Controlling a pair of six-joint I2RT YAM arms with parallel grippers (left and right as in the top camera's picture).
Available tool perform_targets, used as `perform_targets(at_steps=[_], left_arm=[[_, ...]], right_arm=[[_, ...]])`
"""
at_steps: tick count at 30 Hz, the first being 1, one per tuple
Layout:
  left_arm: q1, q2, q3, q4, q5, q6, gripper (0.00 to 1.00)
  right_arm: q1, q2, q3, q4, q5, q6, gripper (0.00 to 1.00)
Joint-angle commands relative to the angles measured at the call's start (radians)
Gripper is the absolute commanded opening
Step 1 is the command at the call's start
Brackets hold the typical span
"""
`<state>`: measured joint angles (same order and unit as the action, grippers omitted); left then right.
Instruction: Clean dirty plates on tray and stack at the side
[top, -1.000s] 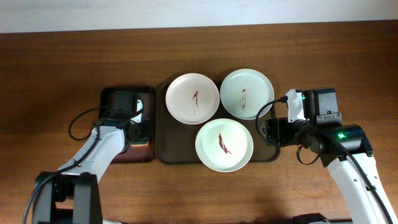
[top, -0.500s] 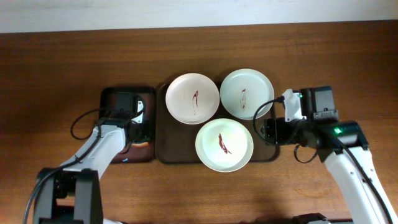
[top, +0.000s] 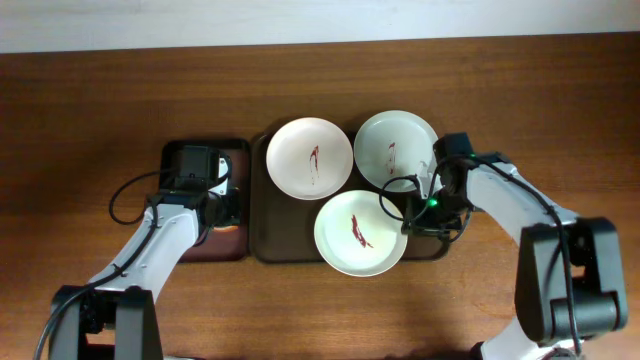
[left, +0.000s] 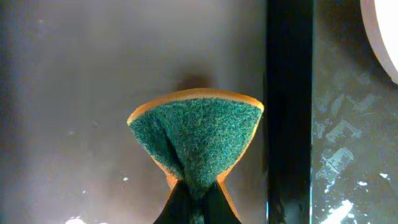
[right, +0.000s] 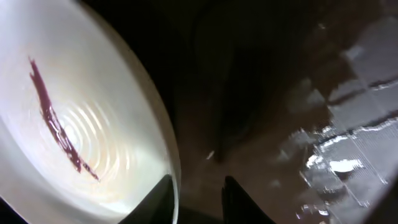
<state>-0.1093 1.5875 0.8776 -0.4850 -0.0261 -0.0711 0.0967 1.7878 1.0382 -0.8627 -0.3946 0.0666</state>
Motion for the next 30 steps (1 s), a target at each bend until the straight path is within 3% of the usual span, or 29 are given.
perform_targets(at_steps=[1, 12, 21, 30], left_arm=[[-0.002, -0.019, 0.021, 0.002, 0.011, -0.007, 0.0], [-0.002, -0.038, 0.021, 0.003, 0.011, -0.007, 0.0], [-0.002, -0.276, 0.021, 0.222, 0.004, -0.006, 0.0], [-0.002, -0.411, 0.021, 0.291, 0.004, -0.006, 0.0]], right_arm=[[-0.005, 0.006, 0.011, 0.005, -0.047, -0.006, 0.27], [0.07, 0.006, 0.003, 0.06, -0.016, 0.108, 0.04], [0.07, 0.006, 0.003, 0.072, -0.016, 0.108, 0.04], [0.07, 0.006, 0.003, 0.075, -0.016, 0.108, 0.04]])
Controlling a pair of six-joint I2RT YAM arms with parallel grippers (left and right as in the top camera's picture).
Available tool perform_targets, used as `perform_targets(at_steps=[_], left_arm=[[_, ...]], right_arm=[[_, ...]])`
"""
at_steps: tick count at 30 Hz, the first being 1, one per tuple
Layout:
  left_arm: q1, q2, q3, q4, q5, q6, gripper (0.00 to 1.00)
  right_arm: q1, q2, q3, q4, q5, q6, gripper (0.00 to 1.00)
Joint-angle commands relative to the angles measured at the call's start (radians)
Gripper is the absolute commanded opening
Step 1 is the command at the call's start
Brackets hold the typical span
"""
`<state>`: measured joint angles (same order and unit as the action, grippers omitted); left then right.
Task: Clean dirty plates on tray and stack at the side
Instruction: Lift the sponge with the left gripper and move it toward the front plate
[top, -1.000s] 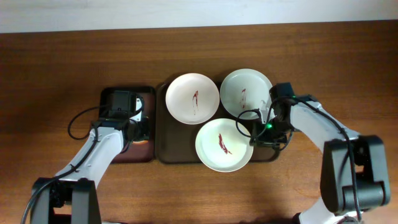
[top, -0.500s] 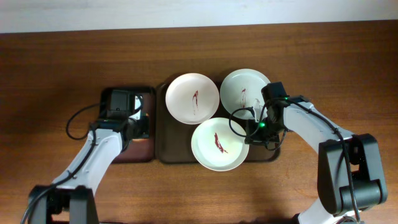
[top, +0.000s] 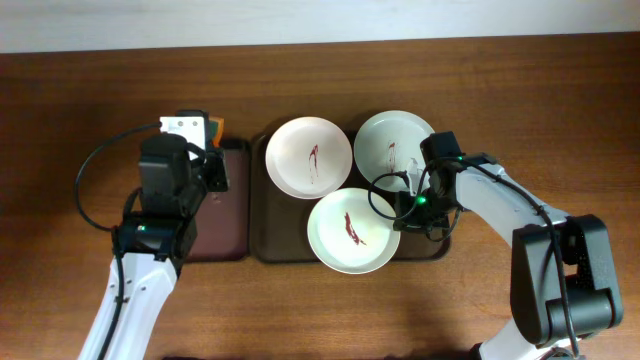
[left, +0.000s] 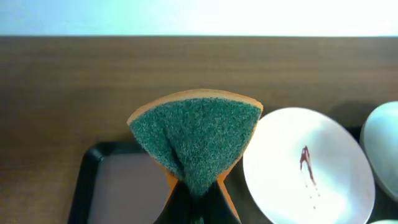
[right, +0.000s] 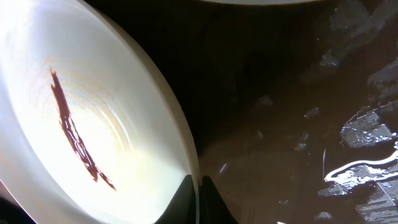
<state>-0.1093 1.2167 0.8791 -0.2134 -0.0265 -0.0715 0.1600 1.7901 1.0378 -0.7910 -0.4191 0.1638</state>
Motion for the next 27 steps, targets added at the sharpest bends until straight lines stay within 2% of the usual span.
perform_targets(at_steps=[1, 3, 7, 10, 27], left_arm=[[-0.002, -0.045, 0.019, 0.022, 0.004, -0.006, 0.0], [-0.001, -0.046, 0.019, 0.022, 0.004, -0.027, 0.0], [0.028, -0.045, 0.019, 0.014, 0.005, -0.286, 0.0], [0.06, -0.045, 0.019, -0.008, 0.043, -0.366, 0.0], [0.076, -0.045, 0.019, -0.027, 0.064, -0.366, 0.0]], right_arm=[[0.006, 0.003, 0.003, 0.003, 0.008, 0.01, 0.04], [0.006, 0.003, 0.003, 0.003, 0.008, 0.01, 0.04], [0.006, 0.003, 0.003, 0.003, 0.008, 0.01, 0.04], [0.006, 0.003, 0.003, 0.003, 0.008, 0.01, 0.04], [0.006, 0.003, 0.003, 0.003, 0.008, 0.01, 0.04]])
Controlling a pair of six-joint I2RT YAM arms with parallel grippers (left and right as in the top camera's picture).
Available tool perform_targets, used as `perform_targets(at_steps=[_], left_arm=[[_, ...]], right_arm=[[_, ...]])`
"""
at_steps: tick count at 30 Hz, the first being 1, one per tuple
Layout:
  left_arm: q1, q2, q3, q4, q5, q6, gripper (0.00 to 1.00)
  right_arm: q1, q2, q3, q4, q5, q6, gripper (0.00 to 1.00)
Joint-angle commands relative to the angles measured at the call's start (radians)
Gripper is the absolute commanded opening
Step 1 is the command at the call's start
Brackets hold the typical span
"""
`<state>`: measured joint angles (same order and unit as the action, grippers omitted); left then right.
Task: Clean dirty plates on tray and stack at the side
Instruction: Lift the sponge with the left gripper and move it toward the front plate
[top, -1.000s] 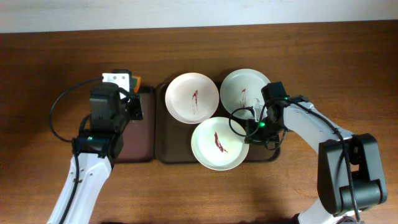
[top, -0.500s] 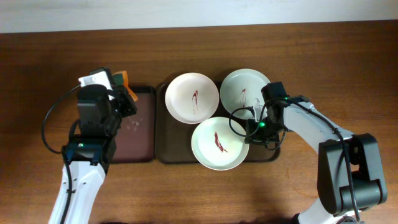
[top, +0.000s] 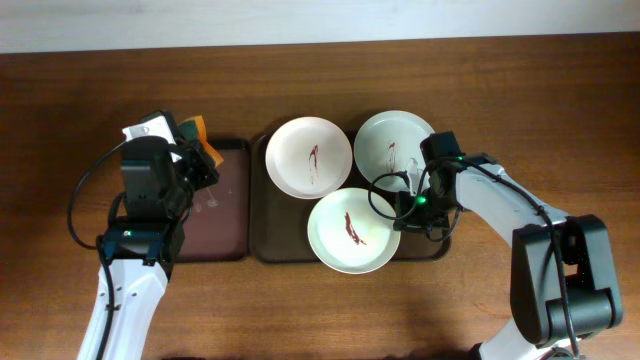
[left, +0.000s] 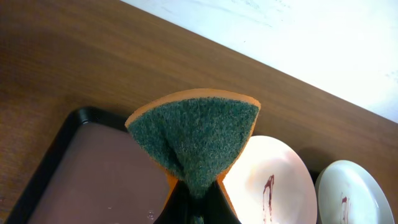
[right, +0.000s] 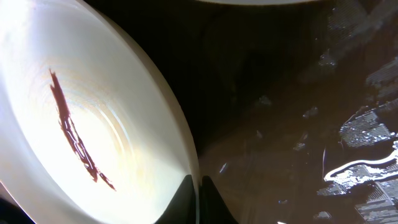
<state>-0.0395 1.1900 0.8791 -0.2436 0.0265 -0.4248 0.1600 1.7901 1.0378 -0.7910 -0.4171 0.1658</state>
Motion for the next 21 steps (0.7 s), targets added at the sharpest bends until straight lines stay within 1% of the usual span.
perform_targets(at_steps=[1, 10, 15, 17, 21], left_arm=[[0.006, -0.018, 0.019, 0.003, 0.011, -0.013, 0.0], [0.006, -0.018, 0.019, -0.001, 0.011, -0.012, 0.0], [0.006, -0.006, 0.019, -0.053, 0.011, -0.012, 0.0], [0.006, 0.023, 0.019, -0.086, 0.011, -0.012, 0.0], [0.005, 0.18, 0.019, -0.19, 0.011, -0.011, 0.0]], right_arm=[[0.006, 0.003, 0.003, 0.003, 0.006, 0.008, 0.04], [0.006, 0.003, 0.003, 0.006, 0.006, 0.008, 0.04], [0.006, 0.003, 0.003, 0.007, 0.006, 0.008, 0.04], [0.006, 0.003, 0.003, 0.007, 0.006, 0.008, 0.04], [0.006, 0.003, 0.003, 0.007, 0.006, 0.008, 0.04]])
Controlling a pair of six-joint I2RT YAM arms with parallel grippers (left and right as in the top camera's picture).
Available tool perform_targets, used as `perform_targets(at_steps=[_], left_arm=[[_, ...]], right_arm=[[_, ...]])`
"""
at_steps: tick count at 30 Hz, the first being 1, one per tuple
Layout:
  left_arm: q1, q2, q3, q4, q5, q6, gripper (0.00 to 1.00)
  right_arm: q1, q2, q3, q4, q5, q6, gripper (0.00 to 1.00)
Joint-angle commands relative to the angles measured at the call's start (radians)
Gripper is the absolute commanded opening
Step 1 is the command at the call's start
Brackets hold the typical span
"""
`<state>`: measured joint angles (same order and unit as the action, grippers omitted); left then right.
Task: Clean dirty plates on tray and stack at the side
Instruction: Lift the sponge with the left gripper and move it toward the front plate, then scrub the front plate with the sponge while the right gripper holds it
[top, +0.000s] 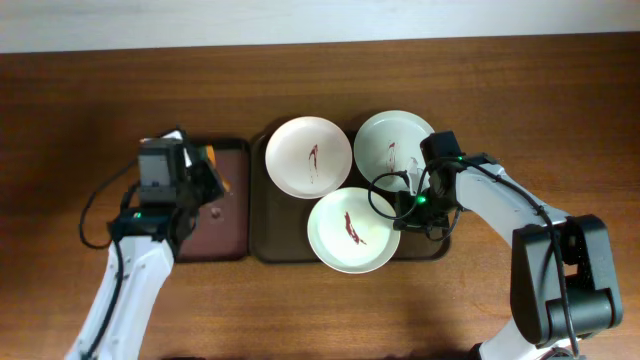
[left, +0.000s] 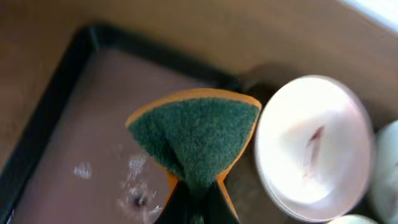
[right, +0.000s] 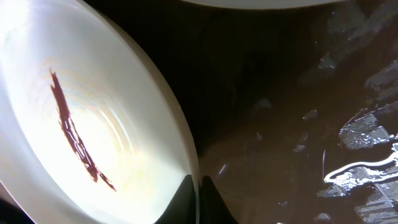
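Note:
Three white plates with red smears lie on the dark brown tray (top: 268, 240): a back left plate (top: 309, 157), a back right plate (top: 394, 148) and a front plate (top: 353, 231). My right gripper (right: 194, 186) is shut on the right rim of the front plate (right: 81, 118). My left gripper (left: 193, 186) is shut on a folded green-and-orange sponge (left: 194, 140), held over the small tray (top: 220, 225) at the left, beside the back left plate (left: 308, 149).
The small dark tray (left: 68, 130) at the left has wet spots on its floor. Bare wooden table (top: 320, 80) lies around both trays, with a white wall edge at the back.
My left gripper with the sponge has come down and rightward, from high over the small tray's back edge to low over that tray. The right gripper and the plates have not moved.
At first my left gripper gripped the sponge low in the small tray and my right gripper stood open around the front plate's rim. Then the sponge was lifted high and the right gripper was shut on the rim. Now the sponge hangs low over the small tray.

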<state>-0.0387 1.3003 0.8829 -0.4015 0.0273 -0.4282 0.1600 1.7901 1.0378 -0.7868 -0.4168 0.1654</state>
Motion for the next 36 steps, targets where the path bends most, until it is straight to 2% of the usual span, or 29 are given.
perform_targets(at_steps=[1, 3, 7, 9, 11, 14, 16, 19, 24, 26, 30, 32, 36], left_arm=[[0.004, 0.124, 0.015, -0.05, 0.01, -0.008, 0.0], [0.004, 0.194, 0.015, -0.062, 0.01, -0.003, 0.0], [0.004, 0.212, 0.015, -0.076, 0.011, 0.045, 0.0], [0.002, 0.211, 0.016, -0.074, 0.022, 0.155, 0.0], [-0.008, 0.211, 0.028, -0.07, 0.113, 0.306, 0.0], [-0.096, 0.209, 0.088, -0.071, 0.18, 0.377, 0.0], [-0.19, 0.21, 0.109, -0.045, 0.222, 0.321, 0.0], [-0.317, 0.24, 0.109, -0.028, 0.26, 0.128, 0.0], [-0.465, 0.406, 0.109, 0.157, 0.582, -0.09, 0.0], [-0.498, 0.452, 0.109, 0.227, 0.667, -0.119, 0.0], [-0.547, 0.53, 0.109, 0.253, 0.695, -0.258, 0.0], [-0.555, 0.547, 0.109, 0.291, 0.754, -0.267, 0.0], [-0.571, 0.557, 0.109, 0.289, 0.709, -0.268, 0.0]], right_arm=[[0.006, 0.003, 0.003, 0.003, 0.006, 0.008, 0.04], [0.006, 0.003, 0.003, 0.003, 0.006, 0.008, 0.04], [0.006, 0.003, 0.003, 0.003, 0.006, 0.008, 0.04], [0.006, 0.003, 0.003, 0.003, 0.006, 0.008, 0.04], [0.006, 0.003, 0.003, 0.004, 0.006, 0.008, 0.04], [0.006, 0.003, 0.003, 0.003, 0.006, 0.008, 0.04], [0.006, 0.003, 0.003, 0.003, 0.006, 0.008, 0.04], [0.006, 0.003, 0.003, 0.003, 0.006, 0.008, 0.04], [0.006, 0.003, 0.003, 0.003, 0.006, 0.008, 0.04], [0.006, 0.003, 0.003, 0.003, 0.006, 0.008, 0.04], [0.006, 0.003, 0.003, 0.003, 0.006, 0.008, 0.04], [0.006, 0.003, 0.003, 0.003, 0.006, 0.008, 0.04], [0.006, 0.003, 0.003, 0.003, 0.006, 0.008, 0.04]])
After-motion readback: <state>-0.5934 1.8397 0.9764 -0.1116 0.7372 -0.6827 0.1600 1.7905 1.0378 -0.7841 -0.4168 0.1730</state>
